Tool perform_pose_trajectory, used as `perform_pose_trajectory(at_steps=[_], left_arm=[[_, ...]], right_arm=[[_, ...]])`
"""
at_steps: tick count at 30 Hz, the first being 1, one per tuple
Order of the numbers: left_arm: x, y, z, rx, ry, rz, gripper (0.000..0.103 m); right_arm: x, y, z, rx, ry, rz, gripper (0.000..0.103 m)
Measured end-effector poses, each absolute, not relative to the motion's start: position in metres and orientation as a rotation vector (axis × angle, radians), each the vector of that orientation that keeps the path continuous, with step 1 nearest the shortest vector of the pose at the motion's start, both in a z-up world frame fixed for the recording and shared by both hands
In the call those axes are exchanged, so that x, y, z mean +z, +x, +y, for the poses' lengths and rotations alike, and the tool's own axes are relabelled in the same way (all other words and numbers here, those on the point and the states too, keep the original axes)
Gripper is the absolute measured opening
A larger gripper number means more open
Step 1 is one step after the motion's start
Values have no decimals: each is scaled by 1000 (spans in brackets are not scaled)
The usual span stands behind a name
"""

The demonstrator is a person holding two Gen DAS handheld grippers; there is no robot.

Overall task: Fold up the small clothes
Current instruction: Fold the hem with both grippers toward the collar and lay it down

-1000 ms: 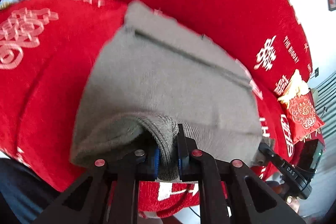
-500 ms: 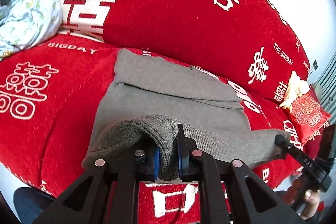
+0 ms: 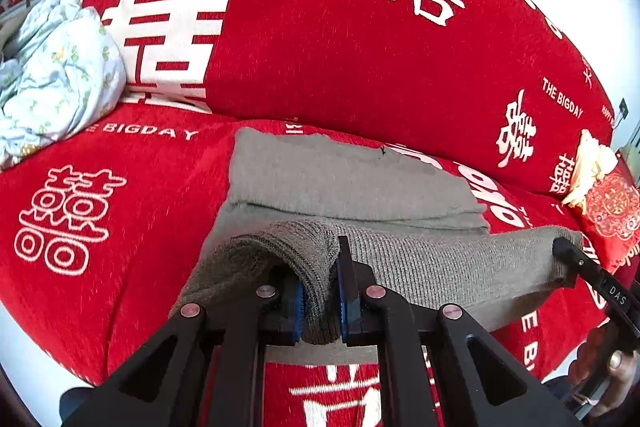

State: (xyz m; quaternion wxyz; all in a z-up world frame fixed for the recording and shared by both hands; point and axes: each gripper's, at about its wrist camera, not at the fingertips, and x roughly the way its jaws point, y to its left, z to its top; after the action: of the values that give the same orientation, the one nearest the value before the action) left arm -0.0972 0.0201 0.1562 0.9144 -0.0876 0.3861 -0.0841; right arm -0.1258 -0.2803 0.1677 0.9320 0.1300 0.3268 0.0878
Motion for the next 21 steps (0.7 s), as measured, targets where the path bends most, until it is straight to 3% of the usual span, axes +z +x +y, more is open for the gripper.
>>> perform_pose_trajectory(at_steps=[21], left_arm=[[152, -29, 6, -139, -107, 805, 13]], right_arm=[[158, -61, -290, 171, 299, 646, 10]])
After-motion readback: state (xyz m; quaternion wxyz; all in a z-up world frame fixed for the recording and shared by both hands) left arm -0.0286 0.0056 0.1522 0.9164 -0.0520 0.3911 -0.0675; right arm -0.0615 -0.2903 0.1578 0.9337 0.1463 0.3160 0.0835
